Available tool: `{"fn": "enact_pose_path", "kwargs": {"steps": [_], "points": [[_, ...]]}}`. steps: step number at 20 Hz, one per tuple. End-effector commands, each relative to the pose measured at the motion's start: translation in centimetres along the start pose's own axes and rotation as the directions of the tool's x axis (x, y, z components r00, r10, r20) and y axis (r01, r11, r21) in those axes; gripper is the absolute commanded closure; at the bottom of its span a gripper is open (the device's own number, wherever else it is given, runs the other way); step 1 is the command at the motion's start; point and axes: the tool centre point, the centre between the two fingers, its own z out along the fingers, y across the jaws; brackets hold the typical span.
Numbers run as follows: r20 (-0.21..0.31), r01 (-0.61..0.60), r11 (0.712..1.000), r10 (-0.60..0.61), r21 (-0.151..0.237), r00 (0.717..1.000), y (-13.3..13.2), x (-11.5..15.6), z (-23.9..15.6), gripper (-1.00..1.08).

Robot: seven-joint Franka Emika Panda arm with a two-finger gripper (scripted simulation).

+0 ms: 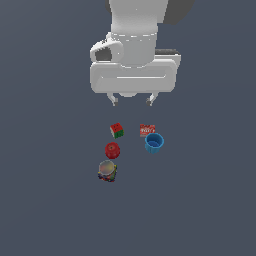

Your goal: Pick up a designated object from a clutter of objects.

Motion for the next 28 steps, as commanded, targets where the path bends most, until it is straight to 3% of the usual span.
{"fn": "enact_pose_path", "kwargs": {"steps": [1,10,17,28], "points": [[0.000,0.000,1.000,0.000,0.000,1.000,0.0,0.0,0.0,-0.92],[-0.009,-0.076,0.997,0.076,-0.001,0.997,3.1,0.3,-0.5,-0.92],[-0.007,-0.072,0.997,0.072,-0.002,0.997,3.3,0.4,0.0,-0.92],[0.026,0.019,1.000,-0.019,-0.002,0.999,5.0,0.2,7.8,-0.92]]}}
